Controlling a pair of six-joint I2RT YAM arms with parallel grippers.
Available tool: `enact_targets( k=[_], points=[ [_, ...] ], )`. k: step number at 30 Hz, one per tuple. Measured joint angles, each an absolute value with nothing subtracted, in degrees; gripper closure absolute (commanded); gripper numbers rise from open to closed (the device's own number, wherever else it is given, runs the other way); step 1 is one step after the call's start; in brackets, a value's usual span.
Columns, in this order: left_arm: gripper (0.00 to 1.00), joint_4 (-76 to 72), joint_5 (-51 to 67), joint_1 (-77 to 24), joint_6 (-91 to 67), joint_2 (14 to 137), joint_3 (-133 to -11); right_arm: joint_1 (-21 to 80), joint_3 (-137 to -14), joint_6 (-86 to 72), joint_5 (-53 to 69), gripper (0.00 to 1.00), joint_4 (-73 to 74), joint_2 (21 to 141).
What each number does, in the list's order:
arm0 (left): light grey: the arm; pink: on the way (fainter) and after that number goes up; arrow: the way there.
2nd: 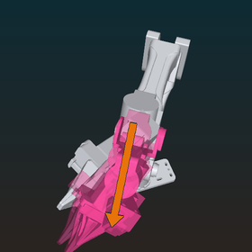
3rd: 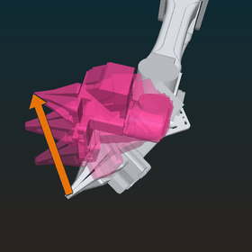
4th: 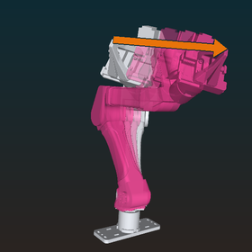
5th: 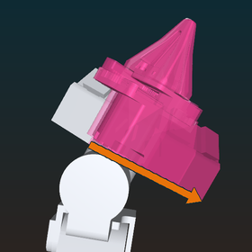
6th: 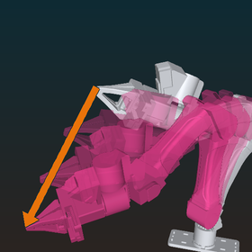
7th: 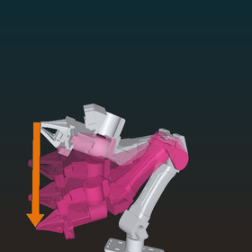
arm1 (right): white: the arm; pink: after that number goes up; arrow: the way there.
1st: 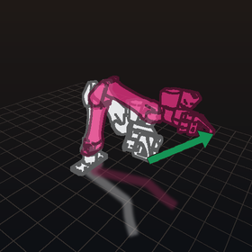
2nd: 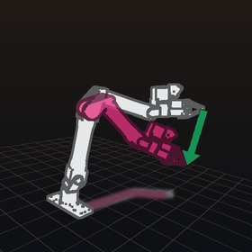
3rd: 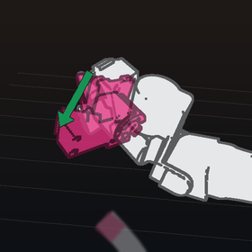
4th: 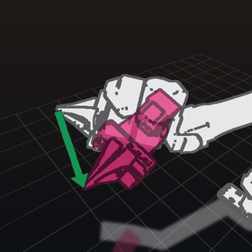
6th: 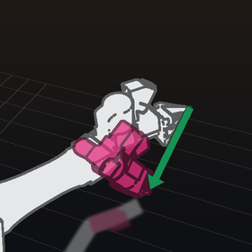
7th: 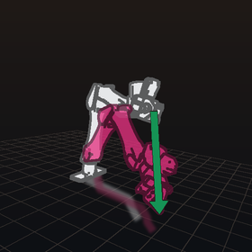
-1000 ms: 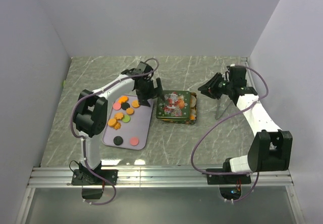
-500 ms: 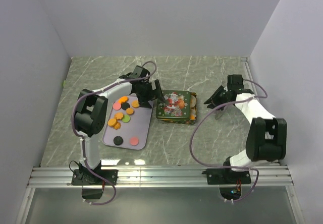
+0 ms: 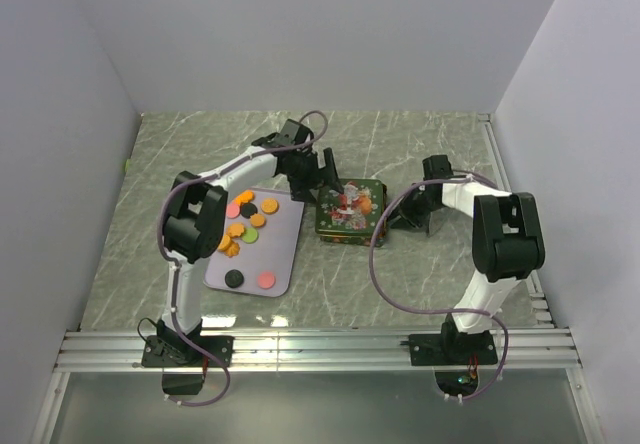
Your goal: Pack the cookies
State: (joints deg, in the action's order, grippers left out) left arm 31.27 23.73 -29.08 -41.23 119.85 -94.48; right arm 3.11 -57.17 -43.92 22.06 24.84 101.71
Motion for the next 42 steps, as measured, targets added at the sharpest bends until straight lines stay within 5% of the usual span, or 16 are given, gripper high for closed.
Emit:
enact_targets(
  k=[18,29,42],
  points=[
    [0.02,35.5,22.1,-32.0,-41.3,124.5,-102.2,4.2,-59.3,-44.2,23.2,0.70,23.9,104.0],
    [0.02,35.4,23.1,-33.9,-41.7,124.5,-102.2,3.6,-65.4,-39.5,10.7,0.71,33.5,98.1],
    [0.02,35.4,23.1,-33.9,-42.1,124.5,-102.6,3.4,-49.1,-45.8,39.3,0.75,9.9,78.8]
  ],
)
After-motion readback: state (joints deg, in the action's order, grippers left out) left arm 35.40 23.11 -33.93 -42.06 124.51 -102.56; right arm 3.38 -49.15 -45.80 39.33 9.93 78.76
